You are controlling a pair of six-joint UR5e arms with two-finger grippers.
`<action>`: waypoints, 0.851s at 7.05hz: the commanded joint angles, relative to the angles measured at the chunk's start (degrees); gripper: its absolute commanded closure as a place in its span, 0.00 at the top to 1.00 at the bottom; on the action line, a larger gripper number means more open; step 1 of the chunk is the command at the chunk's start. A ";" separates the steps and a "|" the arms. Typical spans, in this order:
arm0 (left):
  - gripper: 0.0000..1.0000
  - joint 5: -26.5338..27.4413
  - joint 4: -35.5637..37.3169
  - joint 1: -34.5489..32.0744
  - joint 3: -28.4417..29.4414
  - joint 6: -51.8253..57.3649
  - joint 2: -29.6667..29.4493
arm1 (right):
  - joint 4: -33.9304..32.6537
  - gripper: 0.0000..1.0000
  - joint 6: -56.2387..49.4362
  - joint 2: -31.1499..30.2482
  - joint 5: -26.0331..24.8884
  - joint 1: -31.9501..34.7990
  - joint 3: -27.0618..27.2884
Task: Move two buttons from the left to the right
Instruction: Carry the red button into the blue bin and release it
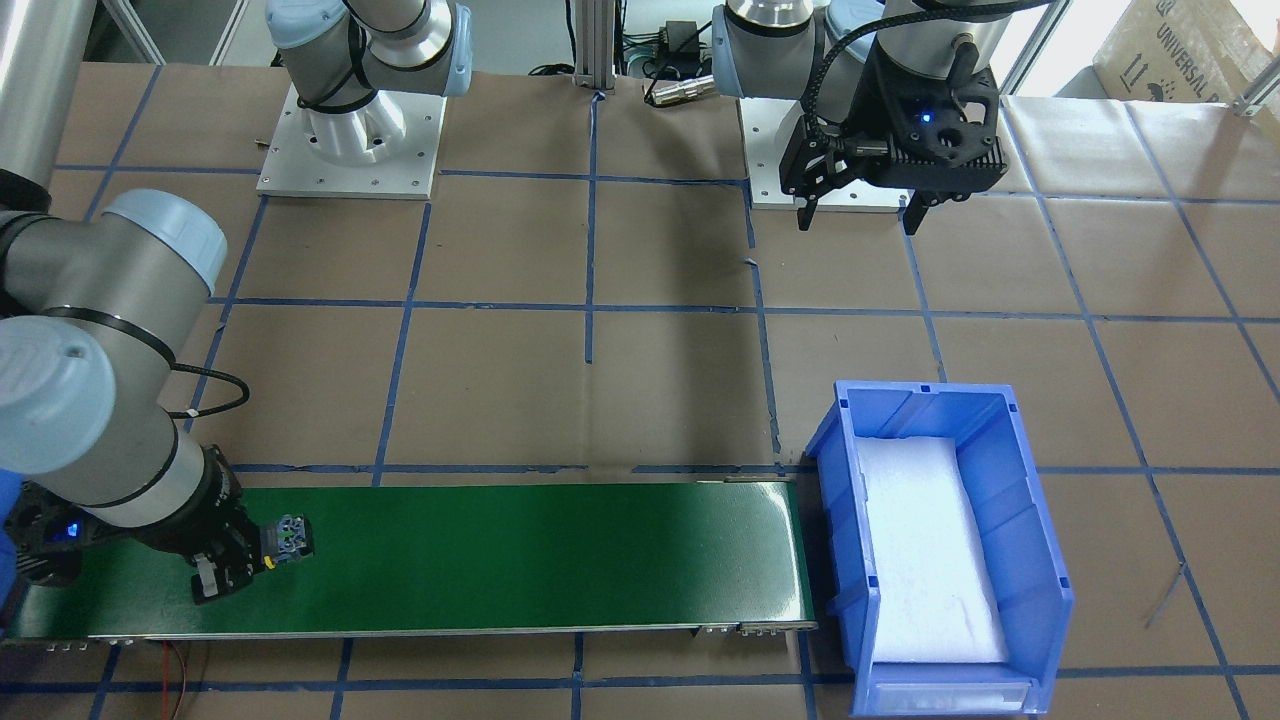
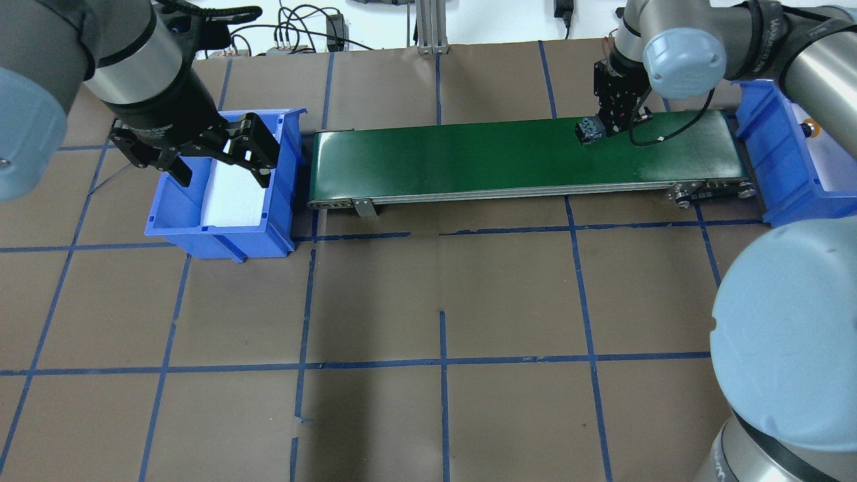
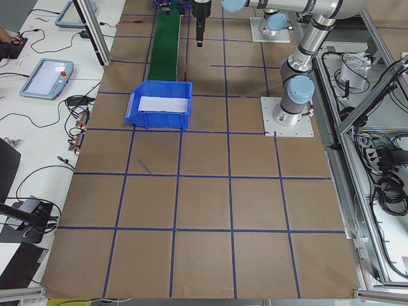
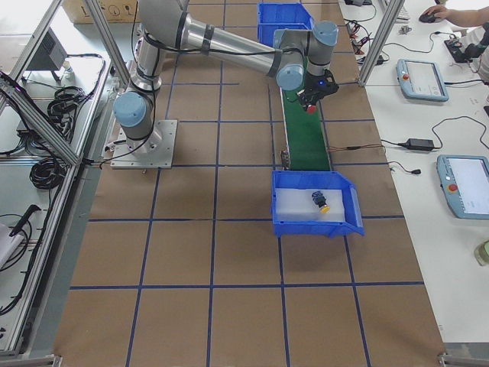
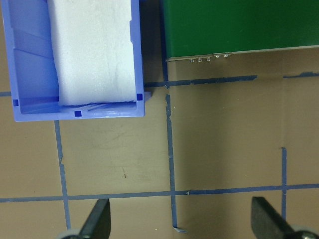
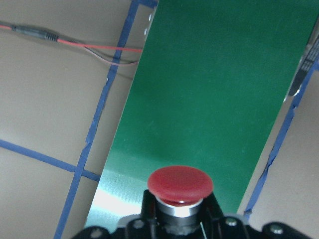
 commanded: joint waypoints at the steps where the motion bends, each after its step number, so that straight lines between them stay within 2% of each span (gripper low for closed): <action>1: 1.00 0.00 -0.02 0.00 -0.04 0.00 -0.01 | 4.28 0.24 -14.08 -4.44 0.21 -7.70 -0.13; 2: 1.00 0.00 -0.02 0.00 0.04 0.00 -0.01 | 5.78 0.24 -21.55 -4.72 2.30 -12.09 -0.39; 5: 1.00 0.00 -0.02 0.00 -0.04 0.00 -0.01 | 12.46 0.26 -43.97 -3.85 1.80 -22.31 -6.88; 6: 1.00 0.00 -0.02 0.00 -0.05 0.00 -0.01 | 11.69 0.26 -50.39 -2.01 1.88 -24.24 -6.90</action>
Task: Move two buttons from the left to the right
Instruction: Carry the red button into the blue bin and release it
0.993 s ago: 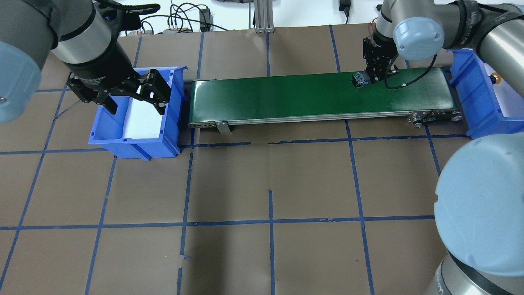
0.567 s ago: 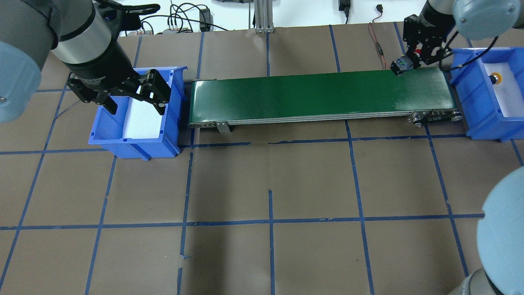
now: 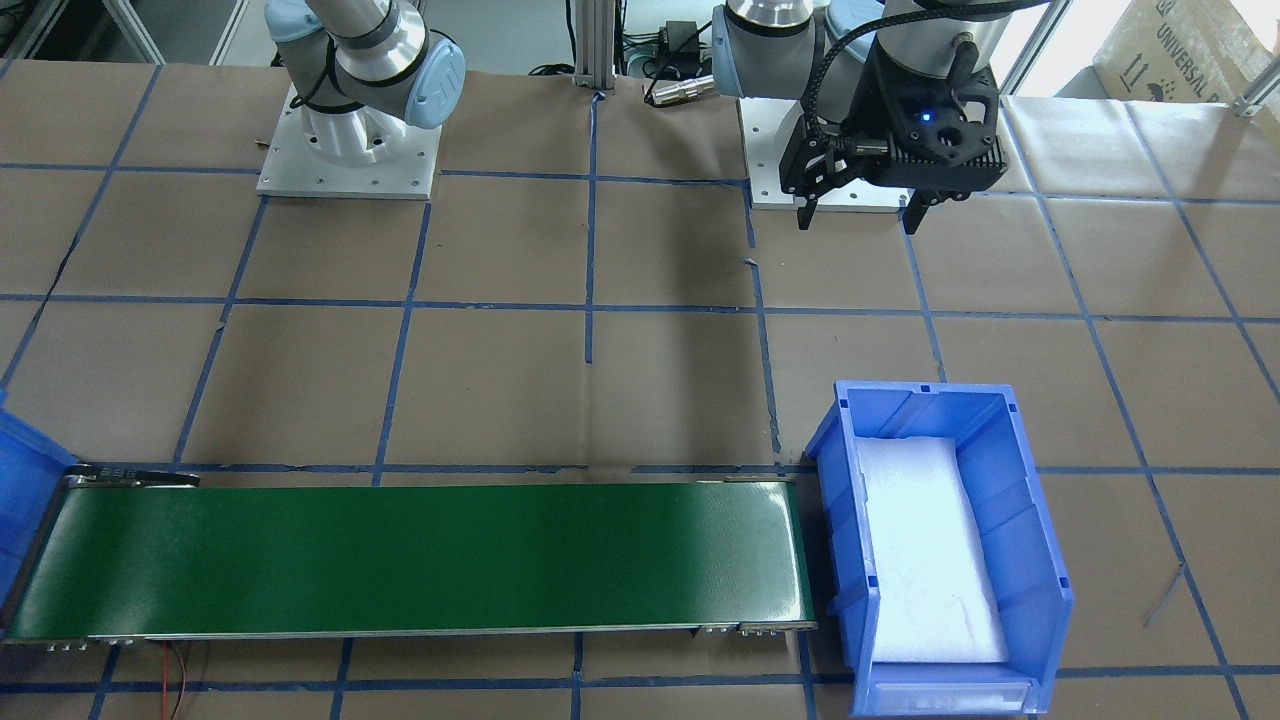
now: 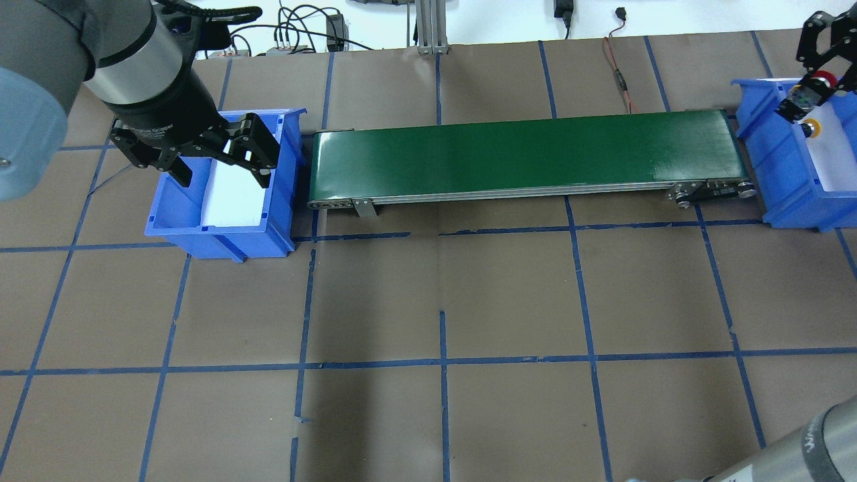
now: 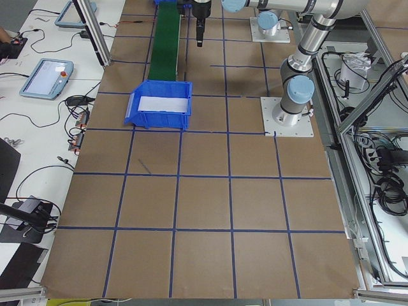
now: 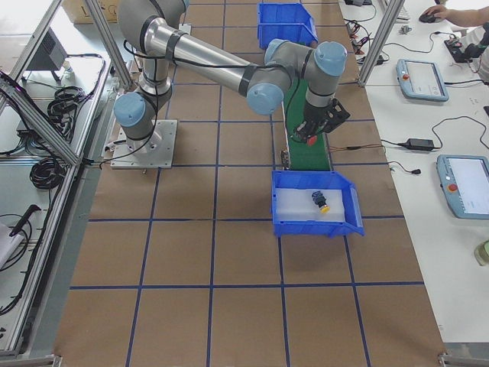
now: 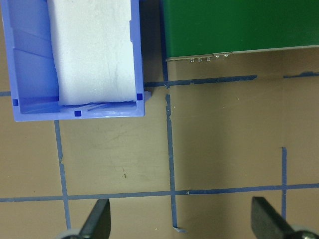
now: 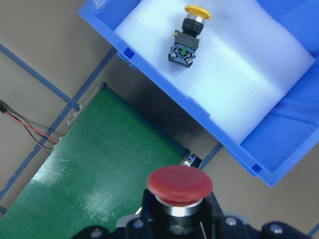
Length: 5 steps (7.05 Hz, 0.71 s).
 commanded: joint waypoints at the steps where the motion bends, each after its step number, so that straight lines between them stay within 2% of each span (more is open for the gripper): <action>1: 1.00 0.00 0.00 0.00 -0.03 0.00 0.00 | -0.10 0.26 -9.26 4.30 0.75 -5.72 -2.11; 3: 1.00 0.00 0.00 0.00 -0.03 0.00 0.00 | -4.47 0.28 -9.36 8.88 1.02 -8.82 -2.55; 5: 1.00 0.00 0.00 0.00 -0.03 0.00 0.00 | -6.25 0.28 -9.45 10.99 1.02 -9.00 -2.82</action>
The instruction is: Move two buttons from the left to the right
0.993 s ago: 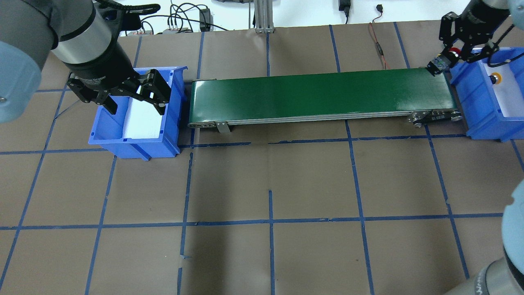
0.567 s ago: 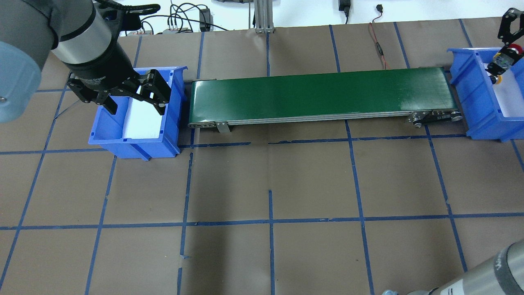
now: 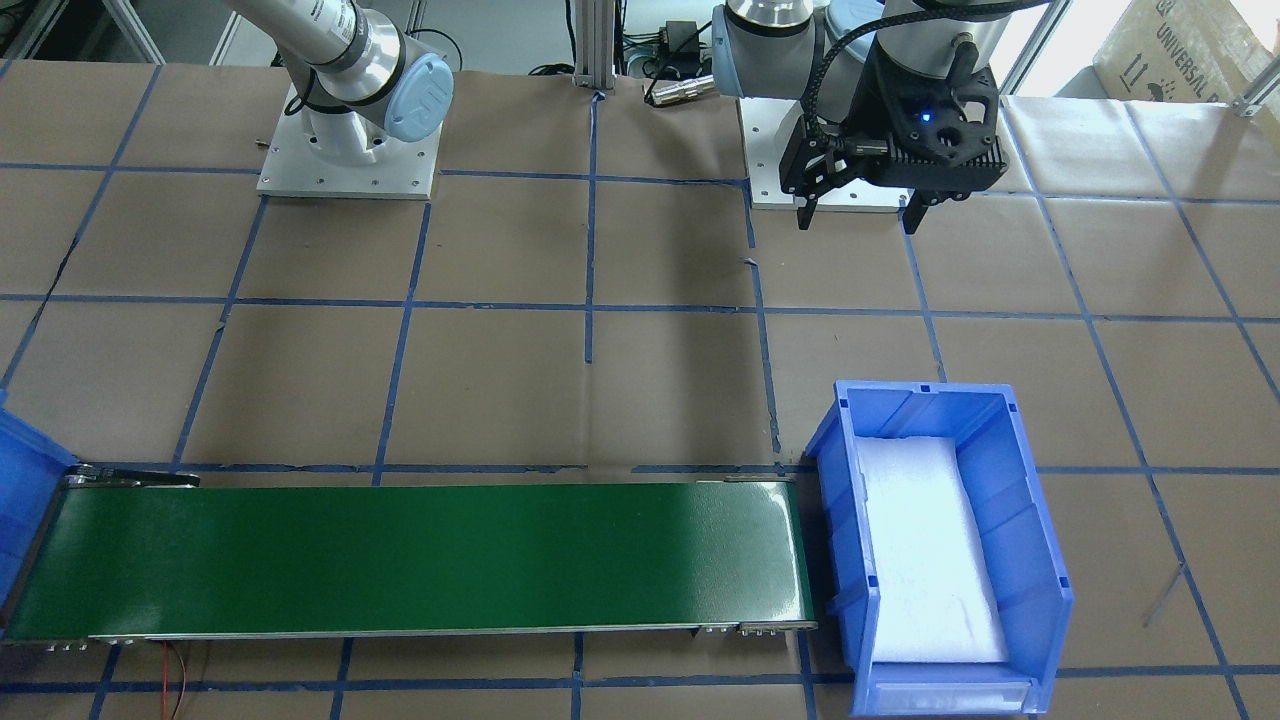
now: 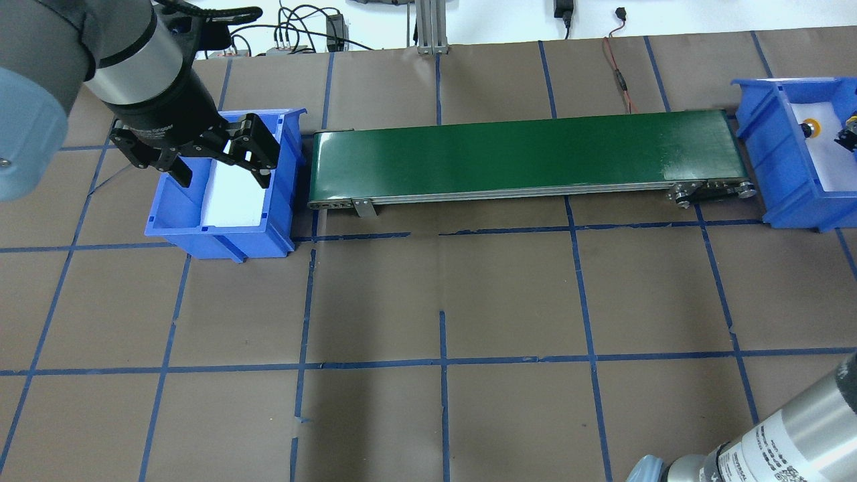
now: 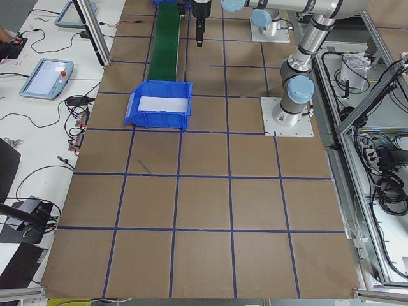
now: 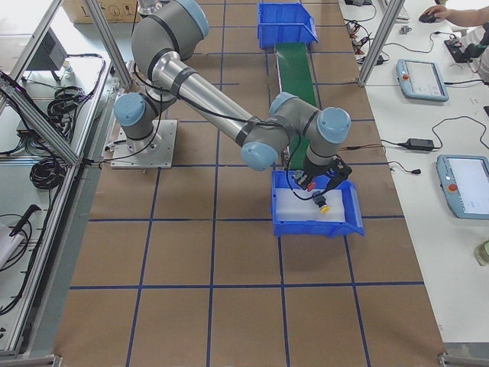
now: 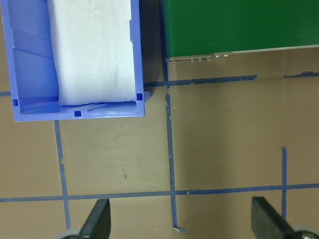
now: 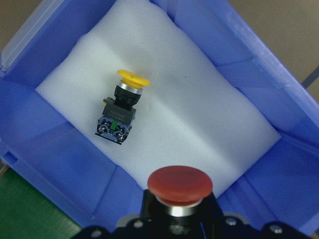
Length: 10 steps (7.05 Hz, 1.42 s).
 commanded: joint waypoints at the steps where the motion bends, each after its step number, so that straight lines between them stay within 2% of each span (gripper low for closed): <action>1: 1.00 0.00 0.00 0.00 0.07 0.00 0.00 | -1.92 0.28 0.14 2.47 1.42 -0.37 -0.13; 3: 1.00 -0.09 0.17 -0.09 -0.01 -0.44 -0.17 | -4.90 0.32 -0.56 5.54 1.35 -1.68 -0.65; 4: 1.00 -0.70 2.96 0.00 0.16 -0.44 -0.87 | -4.91 0.32 -0.56 6.25 1.26 -2.04 -1.09; 5: 1.00 -3.14 6.12 -0.09 0.25 -0.96 -1.66 | -4.83 0.38 -0.47 6.61 0.83 -2.04 -0.92; 6: 1.00 -3.60 7.02 0.00 0.16 -1.14 -1.67 | -5.35 0.57 0.05 7.22 0.47 -2.04 -1.09; 7: 1.00 -3.52 6.94 0.00 0.08 -0.88 -1.58 | -6.75 0.67 -0.20 7.31 -0.40 -2.04 -1.10; 10: 1.00 -3.34 6.59 0.00 0.07 -0.70 -1.32 | -6.67 0.71 0.23 6.27 -0.49 -1.95 -1.18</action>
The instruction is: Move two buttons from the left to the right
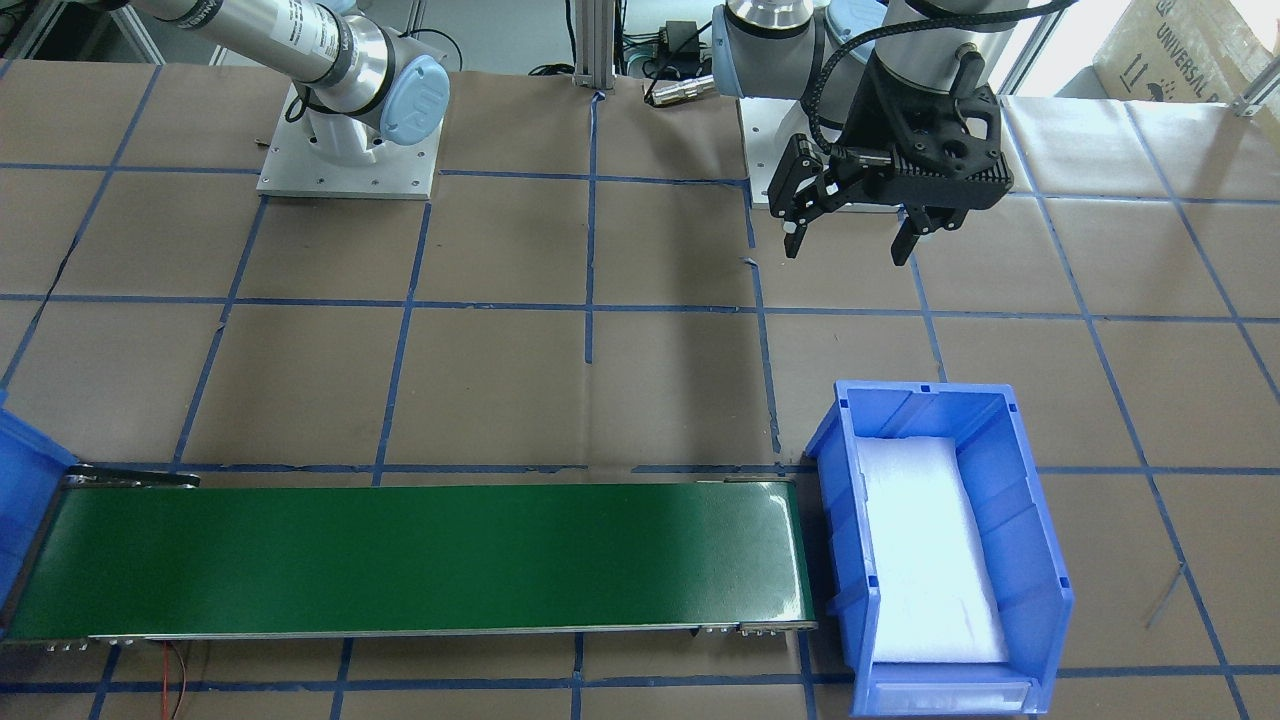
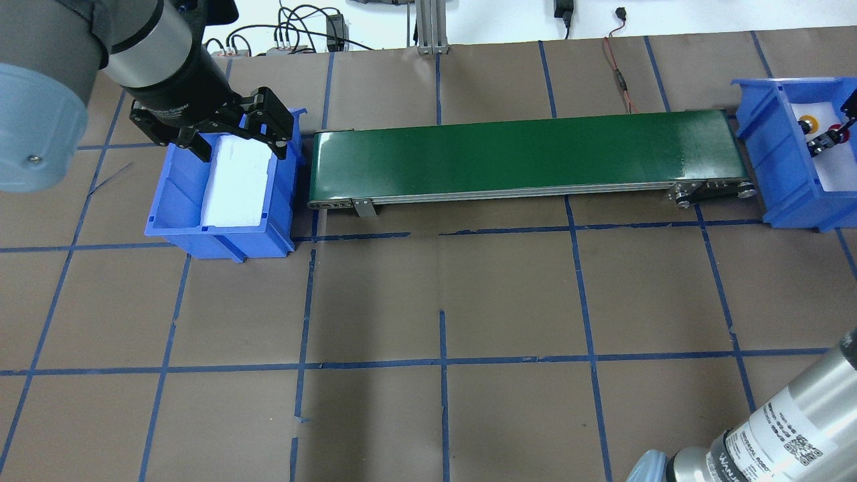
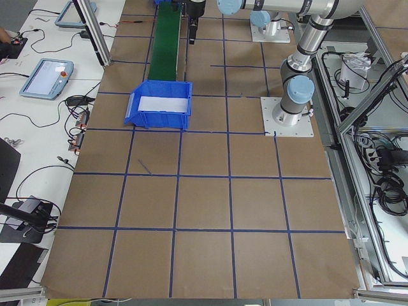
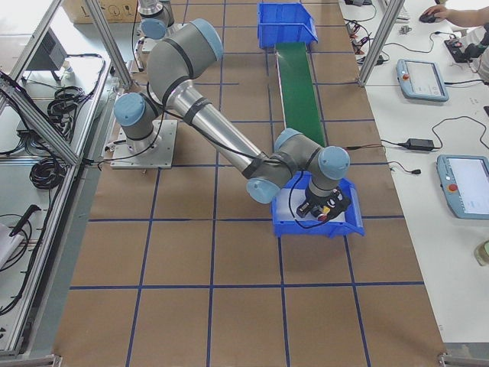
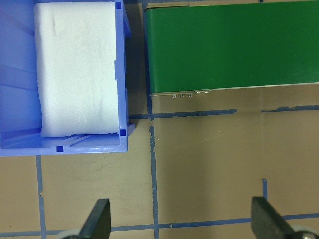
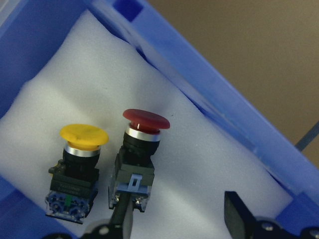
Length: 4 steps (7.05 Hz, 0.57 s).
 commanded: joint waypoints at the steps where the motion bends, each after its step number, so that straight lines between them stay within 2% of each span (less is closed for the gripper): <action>1: 1.00 0.03 -0.27 0.00 0.00 0.03 0.10 | 1.83 0.74 0.56 -2.85 -0.02 0.68 -0.26; 2: 1.00 0.03 -0.35 0.00 0.00 0.20 0.10 | 7.07 0.76 3.18 -7.92 0.24 3.39 -0.35; 3: 1.00 0.29 -0.44 0.00 0.00 0.20 0.19 | 9.30 0.89 4.86 -12.41 -0.36 8.98 0.00; 4: 1.00 0.64 -0.53 0.00 0.00 0.38 0.37 | 11.15 0.97 5.13 -16.37 -2.46 13.83 0.44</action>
